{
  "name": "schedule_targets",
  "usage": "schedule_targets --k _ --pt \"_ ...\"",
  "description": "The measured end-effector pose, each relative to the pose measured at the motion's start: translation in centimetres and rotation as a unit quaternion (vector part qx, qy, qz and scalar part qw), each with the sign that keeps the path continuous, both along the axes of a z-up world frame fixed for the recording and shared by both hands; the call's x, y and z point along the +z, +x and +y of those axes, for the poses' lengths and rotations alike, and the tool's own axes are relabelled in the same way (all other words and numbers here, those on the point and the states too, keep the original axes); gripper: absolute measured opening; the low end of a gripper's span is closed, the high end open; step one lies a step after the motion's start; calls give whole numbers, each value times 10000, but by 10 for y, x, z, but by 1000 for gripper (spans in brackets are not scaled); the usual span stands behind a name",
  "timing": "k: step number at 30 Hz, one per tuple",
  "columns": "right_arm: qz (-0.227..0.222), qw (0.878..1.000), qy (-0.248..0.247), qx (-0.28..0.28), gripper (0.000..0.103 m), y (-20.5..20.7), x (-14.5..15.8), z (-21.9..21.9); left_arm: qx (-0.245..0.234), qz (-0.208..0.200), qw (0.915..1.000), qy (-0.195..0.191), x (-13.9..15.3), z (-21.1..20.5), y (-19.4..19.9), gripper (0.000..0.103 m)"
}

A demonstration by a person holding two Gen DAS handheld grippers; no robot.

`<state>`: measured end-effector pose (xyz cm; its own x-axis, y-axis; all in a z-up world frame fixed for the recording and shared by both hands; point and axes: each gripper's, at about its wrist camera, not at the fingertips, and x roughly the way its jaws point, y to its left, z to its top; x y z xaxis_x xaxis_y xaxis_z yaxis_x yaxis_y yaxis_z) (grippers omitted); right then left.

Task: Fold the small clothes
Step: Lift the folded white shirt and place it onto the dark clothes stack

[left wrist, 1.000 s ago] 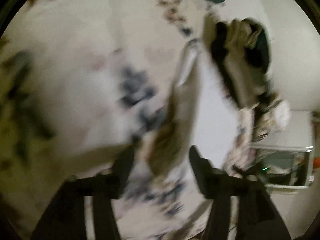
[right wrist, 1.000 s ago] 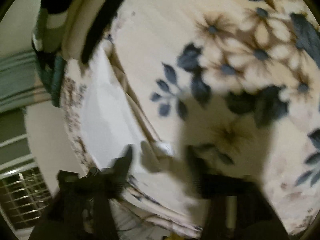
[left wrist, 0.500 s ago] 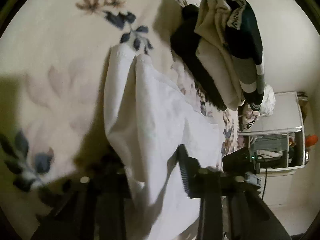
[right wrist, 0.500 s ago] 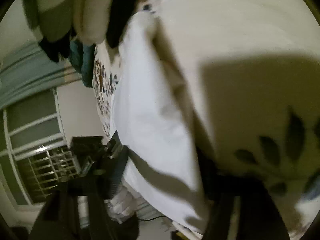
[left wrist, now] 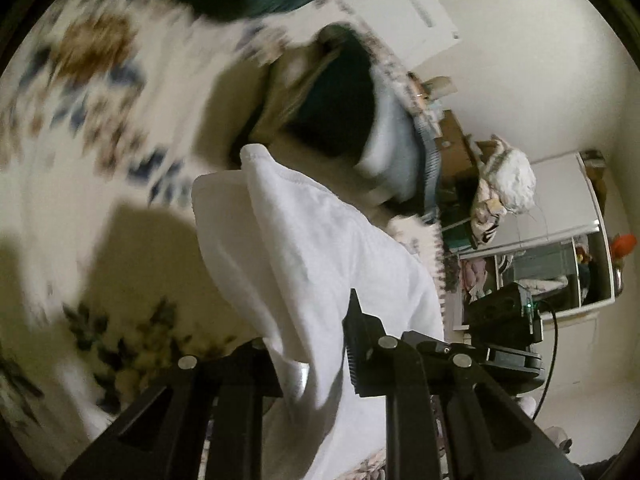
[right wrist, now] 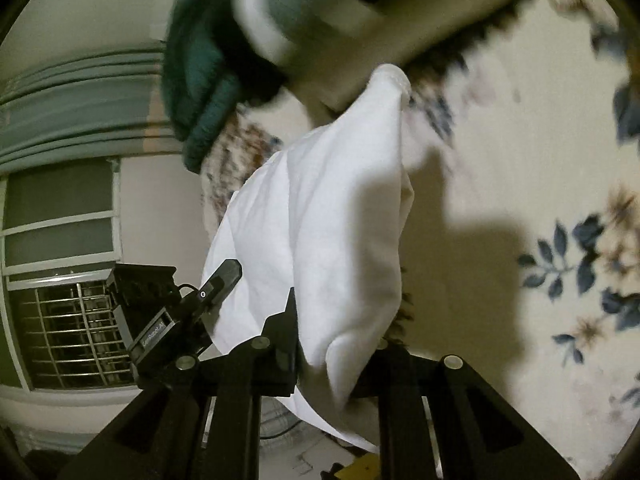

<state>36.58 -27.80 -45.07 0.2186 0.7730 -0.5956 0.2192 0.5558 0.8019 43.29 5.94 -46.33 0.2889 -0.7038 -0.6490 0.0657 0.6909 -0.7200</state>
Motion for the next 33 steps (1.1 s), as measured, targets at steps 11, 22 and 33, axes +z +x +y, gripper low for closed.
schedule_targets --k 11,22,33 --pt "-947 9943 -290 -401 16 121 158 -68 47 -873 9961 99 117 -68 134 16" --pt "-796 9917 -972 -263 16 251 111 -101 -143 -554 9950 816 42 -113 235 17" --pt "-722 9741 -2142 63 42 253 82 -92 160 -903 9703 2239 47 -125 218 33"
